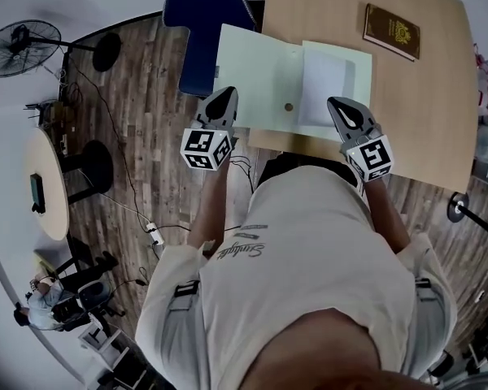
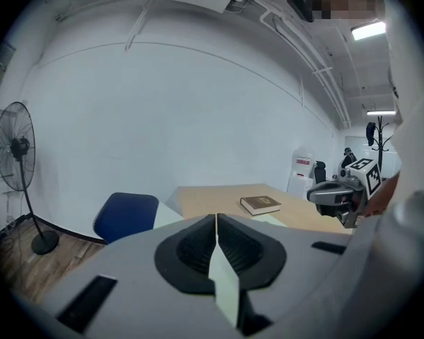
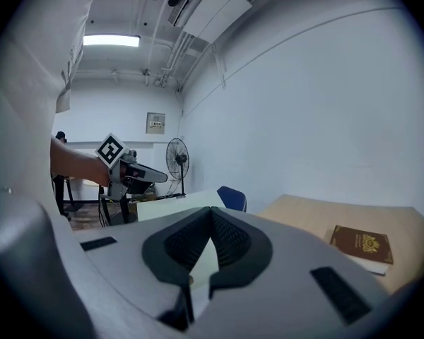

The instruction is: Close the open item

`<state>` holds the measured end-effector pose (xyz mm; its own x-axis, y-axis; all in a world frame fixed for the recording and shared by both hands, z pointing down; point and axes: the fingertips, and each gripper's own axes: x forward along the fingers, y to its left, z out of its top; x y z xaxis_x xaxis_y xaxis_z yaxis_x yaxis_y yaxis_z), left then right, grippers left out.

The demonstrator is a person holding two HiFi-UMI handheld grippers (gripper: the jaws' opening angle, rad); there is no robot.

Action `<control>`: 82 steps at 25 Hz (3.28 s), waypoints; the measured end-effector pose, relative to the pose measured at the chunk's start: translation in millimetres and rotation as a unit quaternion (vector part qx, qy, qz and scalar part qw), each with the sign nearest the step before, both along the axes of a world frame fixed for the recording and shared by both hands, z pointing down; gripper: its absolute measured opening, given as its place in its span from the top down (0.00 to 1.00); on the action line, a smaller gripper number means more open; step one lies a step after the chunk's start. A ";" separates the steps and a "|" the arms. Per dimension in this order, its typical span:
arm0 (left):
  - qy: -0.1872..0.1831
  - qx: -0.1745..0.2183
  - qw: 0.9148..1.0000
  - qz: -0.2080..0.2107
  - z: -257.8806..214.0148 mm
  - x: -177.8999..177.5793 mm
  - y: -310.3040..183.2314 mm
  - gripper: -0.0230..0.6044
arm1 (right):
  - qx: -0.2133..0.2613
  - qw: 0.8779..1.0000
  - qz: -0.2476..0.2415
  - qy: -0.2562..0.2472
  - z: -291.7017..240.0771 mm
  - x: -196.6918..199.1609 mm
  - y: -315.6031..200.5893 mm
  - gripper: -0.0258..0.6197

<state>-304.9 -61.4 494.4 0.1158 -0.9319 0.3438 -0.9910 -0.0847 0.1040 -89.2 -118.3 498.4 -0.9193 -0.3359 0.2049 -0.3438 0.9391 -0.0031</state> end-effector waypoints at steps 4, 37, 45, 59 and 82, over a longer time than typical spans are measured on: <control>0.006 -0.011 1.000 -0.025 10.2 -32.7 18.3 0.94 | -0.008 1.000 0.004 -0.002 -0.4 -11.9 6.3 0.97; 0.193 -0.050 0.980 0.026 76.6 -53.4 12.2 0.94 | -0.019 1.000 0.014 0.021 11.2 -29.3 7.9 0.97; 0.213 -0.060 0.971 0.089 73.2 -4.5 -7.1 0.94 | -0.019 0.999 0.041 0.013 6.9 -15.6 2.8 0.97; 0.211 -0.107 0.958 0.163 108.8 56.6 -46.8 0.94 | -0.024 0.992 0.122 0.007 8.9 34.1 -16.2 0.97; 0.179 -0.150 0.953 0.194 132.9 127.8 -73.9 0.94 | -0.034 0.977 0.212 0.009 13.7 123.8 -5.3 0.97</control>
